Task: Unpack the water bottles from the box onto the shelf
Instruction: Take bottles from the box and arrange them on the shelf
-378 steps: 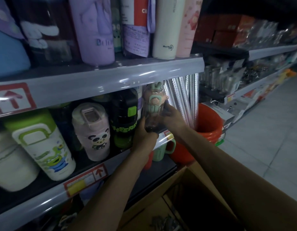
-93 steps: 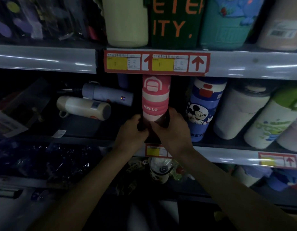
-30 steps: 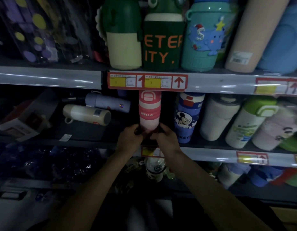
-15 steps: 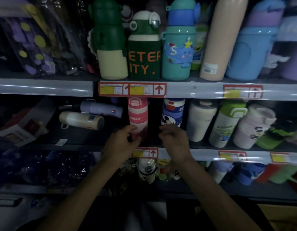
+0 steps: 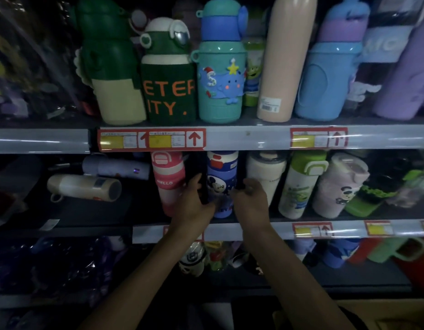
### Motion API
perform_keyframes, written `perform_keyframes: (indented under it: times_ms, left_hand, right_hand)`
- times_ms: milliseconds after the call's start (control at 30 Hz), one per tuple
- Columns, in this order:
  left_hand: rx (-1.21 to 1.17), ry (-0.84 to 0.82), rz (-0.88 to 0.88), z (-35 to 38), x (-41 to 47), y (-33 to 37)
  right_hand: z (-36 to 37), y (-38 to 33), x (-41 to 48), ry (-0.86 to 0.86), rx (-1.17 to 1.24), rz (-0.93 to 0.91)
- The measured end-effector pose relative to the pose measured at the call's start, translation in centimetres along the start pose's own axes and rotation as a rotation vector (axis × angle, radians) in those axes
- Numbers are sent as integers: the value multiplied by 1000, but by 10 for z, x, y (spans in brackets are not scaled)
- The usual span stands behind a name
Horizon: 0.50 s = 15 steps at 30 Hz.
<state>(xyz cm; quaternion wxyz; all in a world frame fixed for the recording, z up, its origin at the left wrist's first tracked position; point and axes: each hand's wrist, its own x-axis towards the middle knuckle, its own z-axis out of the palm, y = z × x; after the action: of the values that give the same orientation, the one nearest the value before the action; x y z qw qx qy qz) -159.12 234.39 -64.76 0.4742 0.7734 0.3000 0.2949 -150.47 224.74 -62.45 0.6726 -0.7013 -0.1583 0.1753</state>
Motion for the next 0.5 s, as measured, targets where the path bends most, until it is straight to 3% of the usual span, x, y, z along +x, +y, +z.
perform_keyframes:
  times_ms: [267,500]
  left_hand:
    - [-115,18,9,19,20,-2]
    - [-180,73,27,25,18,0]
  right_hand:
    - [2,9,7,-97,23,-22]
    - [-1,16,7,-58,-45,-34]
